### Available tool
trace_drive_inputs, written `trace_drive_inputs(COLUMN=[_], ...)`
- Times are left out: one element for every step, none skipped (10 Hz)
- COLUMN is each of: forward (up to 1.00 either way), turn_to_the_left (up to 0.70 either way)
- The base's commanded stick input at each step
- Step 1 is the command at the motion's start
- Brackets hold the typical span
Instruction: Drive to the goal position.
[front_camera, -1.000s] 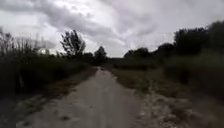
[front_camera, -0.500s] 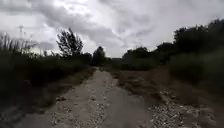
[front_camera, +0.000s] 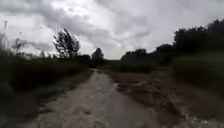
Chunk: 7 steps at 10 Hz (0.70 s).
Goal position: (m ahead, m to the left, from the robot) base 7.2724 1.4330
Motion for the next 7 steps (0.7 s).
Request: trace_drive_inputs(forward=[0.85, 0.85, 0.85, 0.85, 0.85, 0.85, 0.85], turn_to_the_left=[0.0, 0.0, 0.0, 0.0, 0.0, 0.0, 0.0])
